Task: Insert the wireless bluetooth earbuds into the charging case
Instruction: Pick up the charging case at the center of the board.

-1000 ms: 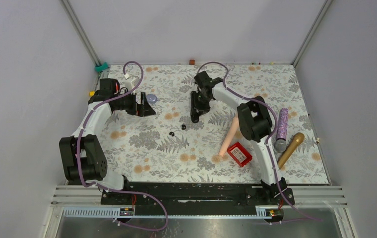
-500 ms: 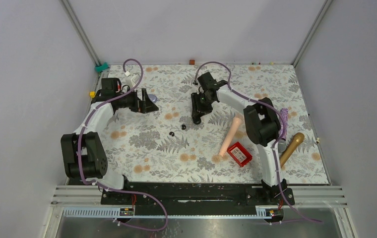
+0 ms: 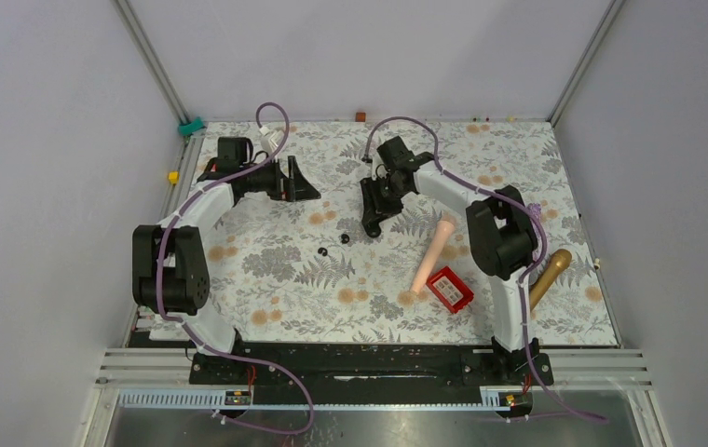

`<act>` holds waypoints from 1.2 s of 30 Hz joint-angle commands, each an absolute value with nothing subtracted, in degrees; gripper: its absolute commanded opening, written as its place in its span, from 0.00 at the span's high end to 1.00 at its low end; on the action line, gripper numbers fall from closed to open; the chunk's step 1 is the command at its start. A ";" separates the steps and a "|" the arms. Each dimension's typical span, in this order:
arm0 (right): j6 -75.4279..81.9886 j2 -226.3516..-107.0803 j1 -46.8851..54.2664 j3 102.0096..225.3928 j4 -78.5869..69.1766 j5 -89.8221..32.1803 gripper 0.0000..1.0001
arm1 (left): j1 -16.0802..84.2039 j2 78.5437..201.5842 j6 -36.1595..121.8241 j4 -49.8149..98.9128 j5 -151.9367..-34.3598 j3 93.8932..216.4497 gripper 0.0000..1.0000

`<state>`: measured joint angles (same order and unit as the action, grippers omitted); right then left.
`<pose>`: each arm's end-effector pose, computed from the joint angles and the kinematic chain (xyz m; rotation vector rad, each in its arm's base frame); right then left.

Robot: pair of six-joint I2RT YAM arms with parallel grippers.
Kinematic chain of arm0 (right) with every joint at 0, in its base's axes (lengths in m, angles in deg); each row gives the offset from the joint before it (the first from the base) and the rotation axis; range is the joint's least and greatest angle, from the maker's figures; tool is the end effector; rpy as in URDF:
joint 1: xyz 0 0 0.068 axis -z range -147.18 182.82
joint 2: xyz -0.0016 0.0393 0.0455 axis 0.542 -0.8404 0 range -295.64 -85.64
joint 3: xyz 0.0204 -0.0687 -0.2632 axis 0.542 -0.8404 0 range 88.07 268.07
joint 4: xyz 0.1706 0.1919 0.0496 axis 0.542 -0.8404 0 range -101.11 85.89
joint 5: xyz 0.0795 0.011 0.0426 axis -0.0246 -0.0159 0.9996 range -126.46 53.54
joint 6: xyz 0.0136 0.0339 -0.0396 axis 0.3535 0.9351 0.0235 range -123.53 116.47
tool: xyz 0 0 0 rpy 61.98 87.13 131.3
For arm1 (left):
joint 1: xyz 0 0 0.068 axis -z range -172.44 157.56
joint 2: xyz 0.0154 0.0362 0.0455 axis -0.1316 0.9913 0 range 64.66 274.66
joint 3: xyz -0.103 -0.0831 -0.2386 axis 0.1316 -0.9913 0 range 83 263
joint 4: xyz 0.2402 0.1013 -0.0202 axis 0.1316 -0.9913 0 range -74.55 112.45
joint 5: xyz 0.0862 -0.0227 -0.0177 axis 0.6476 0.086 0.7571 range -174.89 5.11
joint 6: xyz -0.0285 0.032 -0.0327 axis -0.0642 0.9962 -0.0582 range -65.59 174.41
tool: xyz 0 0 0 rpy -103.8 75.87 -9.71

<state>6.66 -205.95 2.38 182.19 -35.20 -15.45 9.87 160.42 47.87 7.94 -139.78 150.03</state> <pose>0.3880 0.2428 0.1969 -0.6052 2.5724 0.7277 0.3576 -0.0436 0.2462 0.4015 2.1589 -1.1810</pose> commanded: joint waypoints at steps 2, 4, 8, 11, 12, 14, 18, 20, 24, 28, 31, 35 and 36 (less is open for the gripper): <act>0.35 -208.33 1.61 184.10 -42.87 -12.26 0.72 | 10.29 159.52 53.40 4.29 -143.28 151.46 0.02; 0.37 -208.36 1.42 182.96 -42.98 -13.06 0.71 | 10.28 159.21 57.15 -0.16 -143.30 152.32 0.01; 0.51 -208.91 1.11 181.27 -43.30 -13.95 0.69 | 10.28 157.81 60.77 -4.84 -143.75 152.41 0.01; 0.01 -208.81 1.09 180.59 -43.35 -14.08 0.65 | 10.29 155.98 61.78 -5.07 -144.33 150.66 0.01; -0.34 -208.78 1.09 180.49 -43.51 -14.02 0.62 | 10.27 155.49 62.43 -5.27 -144.29 150.06 0.01; -1.34 -208.59 1.13 180.57 -43.88 -14.26 0.56 | 10.24 154.80 63.82 -6.56 -143.41 149.96 0.01; -2.80 -208.67 1.09 181.40 -45.13 -13.11 0.44 | 10.20 153.56 65.81 -7.98 -142.05 150.02 0.01; -3.25 -208.68 1.11 181.91 -46.09 -11.85 0.35 | 10.20 152.65 66.52 -8.04 -141.57 149.42 0.01; -5.11 -208.60 1.36 182.45 -46.87 -9.66 0.30 | 10.18 151.83 67.25 -8.21 -141.12 148.55 0.01; -3.90 -209.39 2.94 182.62 -46.86 -6.17 0.32 | 10.11 151.57 67.98 -8.80 -140.96 148.49 0.01; -1.39 -209.89 4.62 182.16 -46.86 -3.73 0.36 | 9.79 151.06 68.34 -8.91 -141.19 148.37 0.01; 0.63 -210.21 6.68 181.12 -45.43 -2.89 0.44 | 9.45 150.90 68.48 -8.85 -141.63 148.21 0.01; 0.95 -210.52 7.02 181.11 -45.29 -2.95 0.45 | 9.44 150.96 68.52 -8.86 -141.67 148.19 0.01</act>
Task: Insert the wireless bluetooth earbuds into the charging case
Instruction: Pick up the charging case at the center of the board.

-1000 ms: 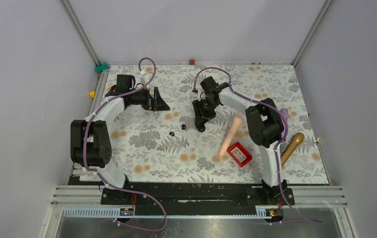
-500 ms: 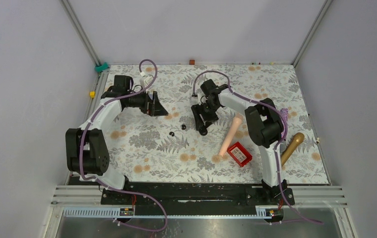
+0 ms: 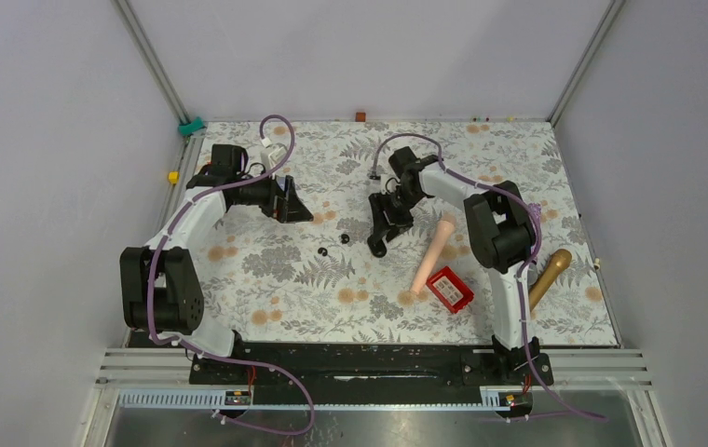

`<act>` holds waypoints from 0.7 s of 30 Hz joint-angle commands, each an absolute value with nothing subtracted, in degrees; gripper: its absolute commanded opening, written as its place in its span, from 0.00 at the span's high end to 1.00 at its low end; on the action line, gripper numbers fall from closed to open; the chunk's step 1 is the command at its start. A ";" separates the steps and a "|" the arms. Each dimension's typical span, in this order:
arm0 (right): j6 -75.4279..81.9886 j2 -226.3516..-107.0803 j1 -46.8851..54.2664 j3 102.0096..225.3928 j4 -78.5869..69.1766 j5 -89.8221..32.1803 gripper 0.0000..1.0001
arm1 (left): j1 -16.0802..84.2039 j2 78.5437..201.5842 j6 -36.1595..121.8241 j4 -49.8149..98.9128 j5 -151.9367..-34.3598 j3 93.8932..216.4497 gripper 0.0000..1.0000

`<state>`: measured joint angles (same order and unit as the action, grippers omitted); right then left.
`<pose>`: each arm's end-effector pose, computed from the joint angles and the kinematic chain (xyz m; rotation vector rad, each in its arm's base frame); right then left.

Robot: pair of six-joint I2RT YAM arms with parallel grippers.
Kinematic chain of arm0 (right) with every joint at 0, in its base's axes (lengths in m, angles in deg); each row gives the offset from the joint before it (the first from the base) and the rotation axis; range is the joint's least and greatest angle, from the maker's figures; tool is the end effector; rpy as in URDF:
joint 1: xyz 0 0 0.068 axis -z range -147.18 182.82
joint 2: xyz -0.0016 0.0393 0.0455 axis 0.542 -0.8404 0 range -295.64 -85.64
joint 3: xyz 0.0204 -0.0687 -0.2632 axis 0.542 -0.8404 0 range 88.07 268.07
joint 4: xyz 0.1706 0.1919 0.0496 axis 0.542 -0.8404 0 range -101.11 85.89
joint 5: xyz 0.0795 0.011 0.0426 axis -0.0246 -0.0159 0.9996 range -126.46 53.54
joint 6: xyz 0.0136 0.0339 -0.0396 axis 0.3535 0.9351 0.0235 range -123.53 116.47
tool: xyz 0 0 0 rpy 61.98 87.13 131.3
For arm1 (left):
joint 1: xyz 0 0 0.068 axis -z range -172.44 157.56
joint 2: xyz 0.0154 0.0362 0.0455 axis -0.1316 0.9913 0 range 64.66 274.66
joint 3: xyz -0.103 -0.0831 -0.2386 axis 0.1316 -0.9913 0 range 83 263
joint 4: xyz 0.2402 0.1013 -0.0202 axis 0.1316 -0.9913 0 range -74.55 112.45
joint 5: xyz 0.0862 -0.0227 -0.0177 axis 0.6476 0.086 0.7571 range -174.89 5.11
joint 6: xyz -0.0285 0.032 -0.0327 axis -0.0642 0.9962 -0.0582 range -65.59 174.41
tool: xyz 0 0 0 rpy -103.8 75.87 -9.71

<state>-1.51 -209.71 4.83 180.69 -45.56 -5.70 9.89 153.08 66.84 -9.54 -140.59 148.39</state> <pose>0.3791 0.2221 0.1556 -0.7599 2.7680 0.8736 0.3142 -0.0422 0.2597 0.6557 2.1679 -1.1139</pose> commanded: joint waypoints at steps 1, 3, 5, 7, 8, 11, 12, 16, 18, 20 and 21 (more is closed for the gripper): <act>1.19 -210.79 7.18 181.09 -45.31 -3.50 0.47 | 9.41 151.00 68.52 -8.92 -141.82 148.21 0.01; 1.37 -211.32 7.24 181.14 -45.32 -4.56 0.48 | 9.33 151.11 68.56 -8.96 -141.89 148.15 0.01; 1.98 -212.06 7.22 181.35 -45.35 -4.81 0.50 | 9.32 151.24 68.51 -8.92 -141.99 148.15 0.01; 2.35 -212.52 7.17 181.61 -45.38 -4.40 0.50 | 9.24 151.40 68.53 -8.92 -142.04 148.08 0.01; 2.53 -212.62 7.16 181.76 -45.37 -4.34 0.50 | 9.23 151.35 68.55 -8.93 -142.10 148.08 0.01; 2.62 -212.86 7.15 182.02 -45.35 -3.72 0.50 | 9.16 151.35 68.51 -8.92 -142.13 148.11 0.01; 2.64 -212.88 7.15 181.94 -45.40 -3.43 0.50 | 9.15 151.38 68.48 -8.93 -142.11 148.12 0.01; 2.85 -212.44 7.11 181.56 -45.44 -1.53 0.49 | 9.01 151.34 68.47 -8.94 -142.34 148.11 0.01; 2.79 -211.85 7.15 181.51 -45.38 -0.38 0.49 | 8.97 151.35 68.47 -8.93 -142.40 148.04 0.01; 2.59 -211.28 7.15 181.17 -45.41 0.51 0.48 | 8.89 151.35 68.47 -8.93 -142.52 148.05 0.01; 2.36 -211.06 7.13 181.04 -45.38 0.87 0.48 | 8.88 151.33 68.47 -8.93 -142.53 148.16 0.02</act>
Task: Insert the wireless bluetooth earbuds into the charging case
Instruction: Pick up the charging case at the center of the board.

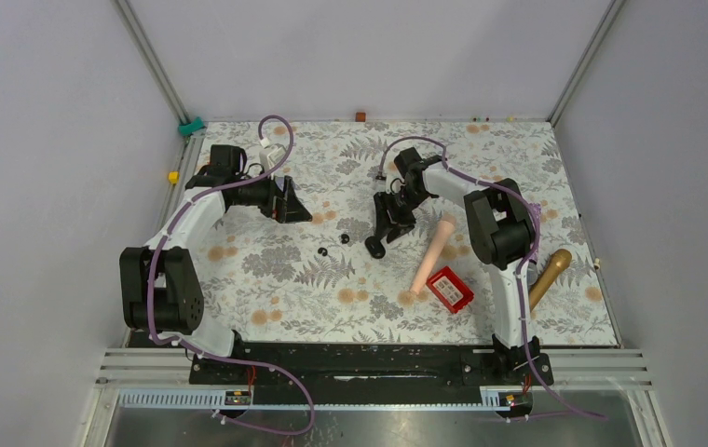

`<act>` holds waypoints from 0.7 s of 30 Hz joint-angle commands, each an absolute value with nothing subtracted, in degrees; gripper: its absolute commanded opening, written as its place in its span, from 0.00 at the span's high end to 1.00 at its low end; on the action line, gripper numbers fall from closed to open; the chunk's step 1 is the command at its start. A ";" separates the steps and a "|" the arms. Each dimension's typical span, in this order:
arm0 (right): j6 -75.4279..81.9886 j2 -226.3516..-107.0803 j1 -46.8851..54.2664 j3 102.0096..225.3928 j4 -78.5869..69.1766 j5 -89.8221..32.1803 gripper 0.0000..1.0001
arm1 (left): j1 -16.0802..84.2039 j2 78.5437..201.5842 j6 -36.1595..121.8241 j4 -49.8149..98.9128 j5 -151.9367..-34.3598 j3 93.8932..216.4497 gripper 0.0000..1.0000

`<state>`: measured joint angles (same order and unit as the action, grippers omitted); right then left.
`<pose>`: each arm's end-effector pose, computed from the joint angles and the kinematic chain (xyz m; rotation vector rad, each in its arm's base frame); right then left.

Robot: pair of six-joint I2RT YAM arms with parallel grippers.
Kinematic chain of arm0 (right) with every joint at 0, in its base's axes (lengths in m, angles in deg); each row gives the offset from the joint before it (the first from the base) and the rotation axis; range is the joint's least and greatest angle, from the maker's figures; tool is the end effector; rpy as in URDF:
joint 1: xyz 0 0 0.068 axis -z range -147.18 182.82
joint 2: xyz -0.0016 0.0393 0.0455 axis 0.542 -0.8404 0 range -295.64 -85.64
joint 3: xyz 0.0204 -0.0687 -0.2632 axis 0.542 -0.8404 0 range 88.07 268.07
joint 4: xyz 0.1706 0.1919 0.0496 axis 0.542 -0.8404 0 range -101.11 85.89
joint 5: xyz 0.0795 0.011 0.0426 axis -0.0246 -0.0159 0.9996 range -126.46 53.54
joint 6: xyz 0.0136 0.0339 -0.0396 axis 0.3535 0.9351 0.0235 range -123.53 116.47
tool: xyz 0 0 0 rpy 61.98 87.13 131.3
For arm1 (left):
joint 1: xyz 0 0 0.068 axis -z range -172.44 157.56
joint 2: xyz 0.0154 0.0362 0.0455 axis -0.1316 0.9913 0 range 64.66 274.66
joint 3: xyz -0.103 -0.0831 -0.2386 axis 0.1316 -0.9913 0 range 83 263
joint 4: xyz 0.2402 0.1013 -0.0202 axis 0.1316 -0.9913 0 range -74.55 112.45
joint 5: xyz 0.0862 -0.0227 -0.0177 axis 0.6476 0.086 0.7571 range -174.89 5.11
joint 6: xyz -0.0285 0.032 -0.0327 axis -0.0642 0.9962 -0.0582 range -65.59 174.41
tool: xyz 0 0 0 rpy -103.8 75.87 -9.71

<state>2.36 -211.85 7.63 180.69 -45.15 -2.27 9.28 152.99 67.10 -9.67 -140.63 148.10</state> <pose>0.3902 0.2057 0.1412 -0.6033 2.8323 0.9619 0.3136 -0.0389 0.2585 0.6459 2.1710 -1.1098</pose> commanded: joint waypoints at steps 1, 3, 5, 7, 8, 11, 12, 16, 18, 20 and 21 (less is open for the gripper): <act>2.12 -210.86 7.14 180.86 -45.36 1.22 0.48 | 8.85 151.34 68.47 -8.98 -142.54 148.08 0.01; 1.82 -210.79 7.14 180.38 -45.21 2.30 0.48 | 8.79 151.35 68.47 -8.95 -142.70 148.09 0.01; 1.90 -210.98 7.10 180.00 -44.93 2.94 0.48 | 8.79 151.35 68.47 -8.98 -142.74 148.04 0.01; 1.92 -211.20 6.94 179.71 -44.91 2.34 0.48 | 8.79 151.31 68.47 -8.93 -142.74 148.04 0.01; 1.97 -211.30 6.78 179.55 -44.87 1.85 0.48 | 8.72 151.28 68.47 -8.98 -142.72 148.04 0.01; 2.16 -211.41 6.02 179.14 -44.97 -0.74 0.48 | 8.58 151.29 68.43 -8.96 -142.83 148.06 0.01; 2.24 -211.41 5.68 179.00 -44.90 -1.79 0.48 | 8.54 151.30 68.39 -8.94 -142.93 148.11 0.01; 2.47 -211.25 4.69 178.95 -45.33 -3.94 0.48 | 8.44 151.32 68.39 -8.93 -143.02 148.04 0.01; 2.53 -211.14 4.08 178.86 -45.33 -4.45 0.48 | 8.44 151.33 68.34 -8.99 -143.06 148.09 0.01; 2.55 -211.01 3.63 178.77 -45.32 -4.96 0.48 | 8.37 151.38 68.39 -8.91 -143.13 148.07 0.01; 2.52 -210.97 3.43 178.69 -45.40 -5.38 0.47 | 8.40 151.34 68.36 -8.94 -143.14 148.06 0.01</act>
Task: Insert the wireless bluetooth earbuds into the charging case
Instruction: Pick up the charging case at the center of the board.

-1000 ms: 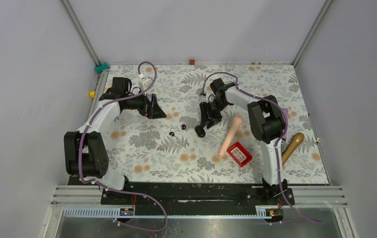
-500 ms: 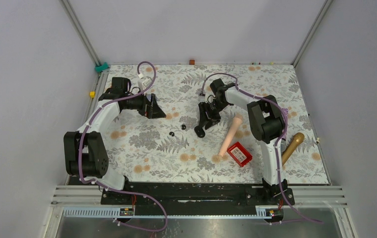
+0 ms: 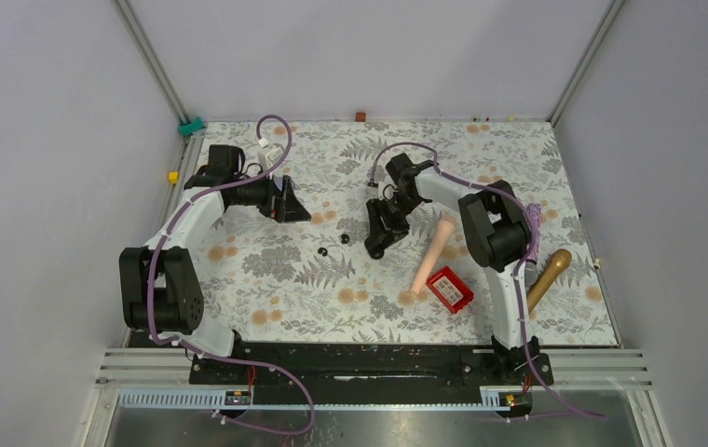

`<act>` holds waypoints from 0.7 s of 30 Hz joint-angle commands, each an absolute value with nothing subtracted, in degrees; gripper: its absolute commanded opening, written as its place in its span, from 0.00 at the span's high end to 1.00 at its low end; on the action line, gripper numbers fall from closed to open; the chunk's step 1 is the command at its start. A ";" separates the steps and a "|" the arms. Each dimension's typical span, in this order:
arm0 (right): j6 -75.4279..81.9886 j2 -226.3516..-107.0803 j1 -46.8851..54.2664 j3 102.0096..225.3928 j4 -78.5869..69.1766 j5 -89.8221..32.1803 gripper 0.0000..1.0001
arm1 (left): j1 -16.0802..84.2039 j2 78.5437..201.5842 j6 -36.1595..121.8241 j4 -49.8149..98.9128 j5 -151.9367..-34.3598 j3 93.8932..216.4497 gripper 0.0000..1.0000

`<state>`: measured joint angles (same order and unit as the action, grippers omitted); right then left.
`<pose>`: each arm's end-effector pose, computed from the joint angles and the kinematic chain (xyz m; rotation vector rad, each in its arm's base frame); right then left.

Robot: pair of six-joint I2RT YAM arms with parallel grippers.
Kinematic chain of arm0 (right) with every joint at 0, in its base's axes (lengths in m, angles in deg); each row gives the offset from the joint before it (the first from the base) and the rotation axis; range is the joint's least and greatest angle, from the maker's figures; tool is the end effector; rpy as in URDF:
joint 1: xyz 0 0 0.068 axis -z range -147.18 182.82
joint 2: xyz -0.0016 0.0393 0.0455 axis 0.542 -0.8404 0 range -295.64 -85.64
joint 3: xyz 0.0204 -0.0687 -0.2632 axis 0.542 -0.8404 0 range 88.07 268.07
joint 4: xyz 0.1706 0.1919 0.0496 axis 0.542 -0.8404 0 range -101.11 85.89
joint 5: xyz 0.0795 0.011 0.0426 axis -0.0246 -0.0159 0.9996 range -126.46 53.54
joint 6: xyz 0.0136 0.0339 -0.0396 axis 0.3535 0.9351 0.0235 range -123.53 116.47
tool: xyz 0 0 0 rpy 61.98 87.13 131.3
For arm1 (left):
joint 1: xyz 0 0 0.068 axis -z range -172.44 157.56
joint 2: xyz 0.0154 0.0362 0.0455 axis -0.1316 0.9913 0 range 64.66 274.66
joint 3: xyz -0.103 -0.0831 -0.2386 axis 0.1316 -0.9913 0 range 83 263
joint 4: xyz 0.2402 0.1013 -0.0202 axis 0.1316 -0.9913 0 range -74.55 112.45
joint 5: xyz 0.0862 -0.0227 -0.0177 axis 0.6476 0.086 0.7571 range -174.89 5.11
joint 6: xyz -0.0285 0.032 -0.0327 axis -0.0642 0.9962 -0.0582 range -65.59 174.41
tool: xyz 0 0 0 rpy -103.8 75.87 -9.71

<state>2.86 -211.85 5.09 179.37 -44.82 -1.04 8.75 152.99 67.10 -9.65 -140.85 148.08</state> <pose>0.3770 0.2215 0.1357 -0.6567 2.8498 1.0002 0.3139 -0.0360 0.2585 0.6363 2.1696 -1.1094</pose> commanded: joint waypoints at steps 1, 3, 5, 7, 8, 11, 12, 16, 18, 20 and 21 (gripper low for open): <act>2.47 -210.97 3.12 178.68 -45.46 -5.99 0.48 | 8.36 151.46 68.32 -8.90 -143.13 148.04 0.01; 2.25 -210.97 2.54 178.76 -45.71 -7.00 0.48 | 8.36 151.42 68.29 -8.99 -143.19 148.07 0.01; 2.26 -210.87 2.05 178.77 -45.71 -8.10 0.49 | 8.38 151.35 68.30 -8.86 -143.32 148.08 0.01; 2.17 -210.64 1.40 178.60 -45.77 -9.49 0.51 | 8.36 151.32 68.21 -8.93 -143.39 148.04 0.01; 2.26 -210.50 1.11 178.59 -45.68 -10.23 0.52 | 8.35 151.34 68.22 -8.98 -143.42 148.06 0.01; 2.41 -210.34 0.34 178.54 -45.60 -11.86 0.56 | 8.41 151.43 68.30 -9.19 -143.44 148.24 0.01; 2.48 -210.23 0.08 178.47 -45.41 -12.02 0.57 | 8.31 151.46 68.33 -9.21 -143.42 148.22 0.01; 2.33 -209.95 -0.04 178.88 -45.09 -11.75 0.62 | 8.31 151.47 68.30 -9.20 -143.36 148.23 0.01; 1.79 -208.79 -0.05 179.32 -45.14 -12.94 0.63 | 8.27 151.52 68.30 -9.20 -143.33 148.28 0.01; 1.02 -207.02 -0.03 179.49 -45.04 -13.85 0.63 | 8.27 151.71 68.22 -9.20 -143.51 148.39 0.01; 0.74 -205.87 -0.05 179.32 -44.80 -14.08 0.63 | 8.27 152.02 68.21 -9.24 -143.66 148.45 0.01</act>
